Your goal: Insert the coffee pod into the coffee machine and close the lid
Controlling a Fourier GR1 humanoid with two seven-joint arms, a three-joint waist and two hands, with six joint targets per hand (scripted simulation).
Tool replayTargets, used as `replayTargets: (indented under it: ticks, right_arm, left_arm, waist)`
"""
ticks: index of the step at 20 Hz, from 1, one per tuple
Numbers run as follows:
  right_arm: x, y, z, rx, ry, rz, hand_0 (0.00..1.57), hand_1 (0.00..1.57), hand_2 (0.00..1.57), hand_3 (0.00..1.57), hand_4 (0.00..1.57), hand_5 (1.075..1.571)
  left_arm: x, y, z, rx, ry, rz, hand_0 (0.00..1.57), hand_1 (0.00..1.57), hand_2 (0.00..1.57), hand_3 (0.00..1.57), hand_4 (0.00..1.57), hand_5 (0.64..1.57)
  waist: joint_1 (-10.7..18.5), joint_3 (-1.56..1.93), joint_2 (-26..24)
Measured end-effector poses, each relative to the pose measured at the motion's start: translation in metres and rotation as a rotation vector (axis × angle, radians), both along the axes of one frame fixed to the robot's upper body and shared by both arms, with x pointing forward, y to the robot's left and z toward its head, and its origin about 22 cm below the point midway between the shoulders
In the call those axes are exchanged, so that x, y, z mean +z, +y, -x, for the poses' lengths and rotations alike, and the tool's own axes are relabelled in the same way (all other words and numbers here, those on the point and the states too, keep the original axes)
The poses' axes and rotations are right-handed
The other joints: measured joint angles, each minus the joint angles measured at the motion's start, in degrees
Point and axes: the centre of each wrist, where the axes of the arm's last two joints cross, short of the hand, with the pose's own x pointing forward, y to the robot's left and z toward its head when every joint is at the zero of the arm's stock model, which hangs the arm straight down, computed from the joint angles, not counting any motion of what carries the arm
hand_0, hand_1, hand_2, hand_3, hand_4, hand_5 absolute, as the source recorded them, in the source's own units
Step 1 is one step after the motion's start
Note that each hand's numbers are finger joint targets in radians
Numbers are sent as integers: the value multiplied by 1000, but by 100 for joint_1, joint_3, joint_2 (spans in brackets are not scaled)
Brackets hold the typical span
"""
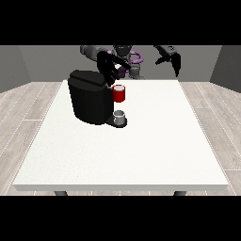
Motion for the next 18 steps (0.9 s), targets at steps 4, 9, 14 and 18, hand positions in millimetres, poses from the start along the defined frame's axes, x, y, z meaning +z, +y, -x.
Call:
replayTargets:
  ticks: [4,9,14,18]
  right_arm:
    - [18,-10,5,-56,19,19,0,0,0,0,0,1571]
    - [51,-25,14,-128,-3,40,0,0,0,0,0,1571]
    - [77,-41,25,-174,-27,100,0,0,0,0,0,1571]
    - [100,-18,27,-64,-193,57,0,0,0,0,0,1571]
  left_arm:
    - [6,-7,-5,-39,-18,3,0,0,0,0,365,1571]
    - [17,-17,-12,-89,-55,6,0,0,0,0,362,1571]
    - [28,-30,-18,-146,-88,5,0,0,0,0,203,1571]
    - [40,-38,-22,-192,-119,-7,0,0,0,0,297,1571]
  waist:
    - [229,40,117]
    - [556,72,389]
    - [919,106,657]
    - [1364,-11,909]
